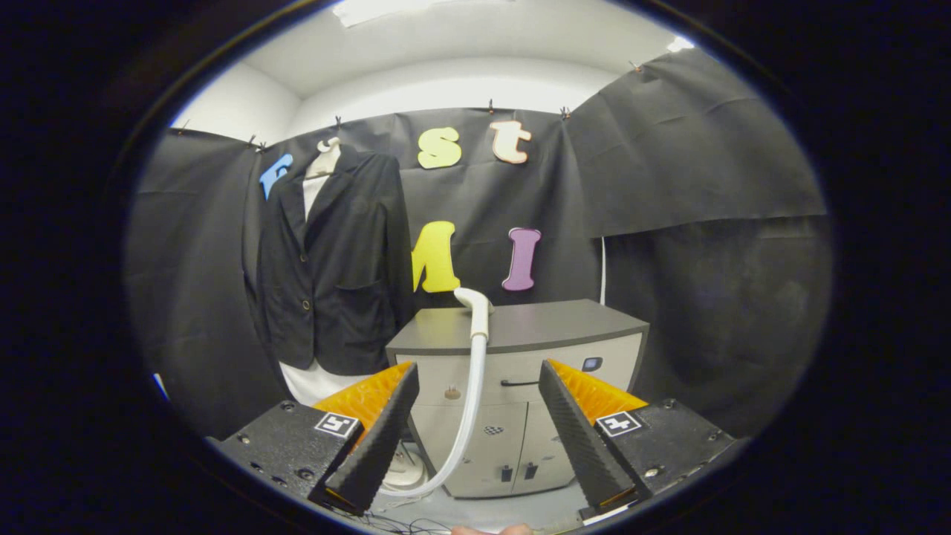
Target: Iron the clothes twice with a garment steamer, once on the left side and once on the right side.
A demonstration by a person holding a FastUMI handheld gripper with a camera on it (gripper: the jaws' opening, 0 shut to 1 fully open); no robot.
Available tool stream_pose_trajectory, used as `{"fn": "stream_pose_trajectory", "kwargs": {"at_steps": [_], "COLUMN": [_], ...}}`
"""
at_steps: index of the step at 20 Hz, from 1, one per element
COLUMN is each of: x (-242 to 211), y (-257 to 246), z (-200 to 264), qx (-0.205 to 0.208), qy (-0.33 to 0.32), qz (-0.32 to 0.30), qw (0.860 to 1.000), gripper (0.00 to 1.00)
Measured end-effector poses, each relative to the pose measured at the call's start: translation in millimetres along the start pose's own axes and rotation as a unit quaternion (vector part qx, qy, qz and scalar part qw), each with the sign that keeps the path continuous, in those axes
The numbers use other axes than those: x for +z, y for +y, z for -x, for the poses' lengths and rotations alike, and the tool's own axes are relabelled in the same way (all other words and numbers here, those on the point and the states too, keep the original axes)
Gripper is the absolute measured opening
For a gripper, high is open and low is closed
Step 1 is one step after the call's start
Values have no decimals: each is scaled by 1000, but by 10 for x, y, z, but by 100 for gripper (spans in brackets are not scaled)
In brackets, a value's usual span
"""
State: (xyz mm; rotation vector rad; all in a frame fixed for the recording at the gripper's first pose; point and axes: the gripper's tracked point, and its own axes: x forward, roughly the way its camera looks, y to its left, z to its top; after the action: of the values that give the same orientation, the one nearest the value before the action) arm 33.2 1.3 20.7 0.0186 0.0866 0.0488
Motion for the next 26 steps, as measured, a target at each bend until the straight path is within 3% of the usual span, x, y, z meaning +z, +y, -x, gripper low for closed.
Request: {"fn": "stream_pose_trajectory", "kwargs": {"at_steps": [5, 11, 19, 23, 26], "x": [10, 276, 634, 373, 79], "y": [147, 327, 209, 109, -11], "z": [-287, -697, -1853, -2548, -2969], "qx": [-13, -20, -6, 4, 11], "qy": [53, 72, 119, 196, 274], "qz": [2, -21, 2, 12, 1], "qw": [998, 997, 993, 981, 962], "gripper": [100, 100, 100, 100, 100]}}
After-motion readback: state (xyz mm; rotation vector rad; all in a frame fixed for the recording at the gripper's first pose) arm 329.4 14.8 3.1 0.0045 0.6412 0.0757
